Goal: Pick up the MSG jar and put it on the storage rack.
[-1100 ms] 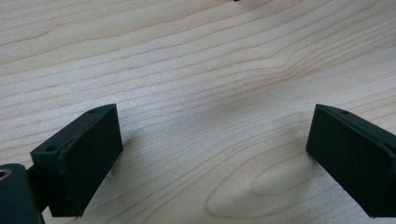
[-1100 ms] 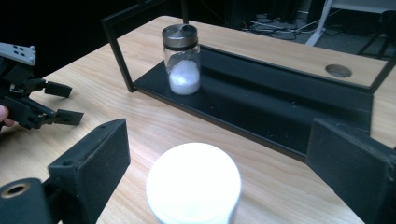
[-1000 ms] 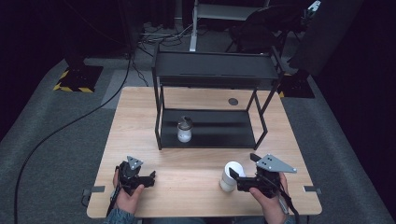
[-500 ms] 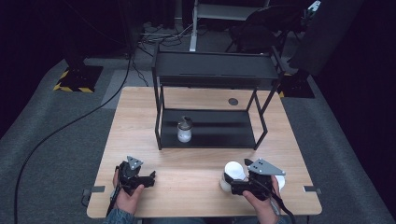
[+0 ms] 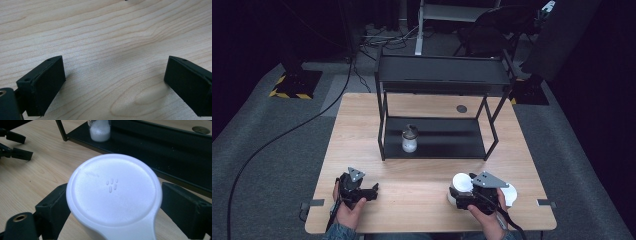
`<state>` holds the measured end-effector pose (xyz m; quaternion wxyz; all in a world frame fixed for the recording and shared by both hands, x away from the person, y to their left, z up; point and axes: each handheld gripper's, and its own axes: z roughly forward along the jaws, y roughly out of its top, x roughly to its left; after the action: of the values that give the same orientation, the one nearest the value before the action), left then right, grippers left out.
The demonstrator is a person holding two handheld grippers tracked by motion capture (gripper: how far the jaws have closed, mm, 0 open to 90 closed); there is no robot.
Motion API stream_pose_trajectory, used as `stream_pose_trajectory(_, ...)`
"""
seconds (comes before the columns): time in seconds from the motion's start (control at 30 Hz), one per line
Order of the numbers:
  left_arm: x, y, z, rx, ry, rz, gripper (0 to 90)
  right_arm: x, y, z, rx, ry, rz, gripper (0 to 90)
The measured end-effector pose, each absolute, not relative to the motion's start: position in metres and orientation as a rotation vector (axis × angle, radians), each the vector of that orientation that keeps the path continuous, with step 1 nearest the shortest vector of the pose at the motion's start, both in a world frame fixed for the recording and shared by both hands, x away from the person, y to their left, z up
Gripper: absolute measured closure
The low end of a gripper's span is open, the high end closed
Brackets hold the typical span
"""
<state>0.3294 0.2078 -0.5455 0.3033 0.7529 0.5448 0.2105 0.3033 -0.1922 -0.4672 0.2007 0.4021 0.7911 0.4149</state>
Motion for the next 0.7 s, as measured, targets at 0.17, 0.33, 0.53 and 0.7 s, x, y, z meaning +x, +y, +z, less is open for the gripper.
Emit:
stream_pose_trajectory(0.17,0.3294,0.2078,-0.5455,1.995,1.444,0.558,3.3,0.3051,-0.19,-0.4717,1.105,2.247,1.123,22.2)
stream_pose_trajectory(0.33,0.3294,0.2078,-0.5455,1.995,1.444,0.558,3.3,0.3054,-0.1886,-0.4723,1.08,2.277,1.113,30.3)
stream_pose_trajectory(0.53,0.3294,0.2078,-0.5455,1.996,1.444,0.558,3.3,0.3057,-0.1892,-0.4713,1.073,2.29,1.112,30.6)
stream_pose_trajectory(0.7,0.3294,0.2079,-0.5454,1.997,1.443,0.558,3.3,0.306,-0.1936,-0.4653,1.077,2.276,1.125,30.7)
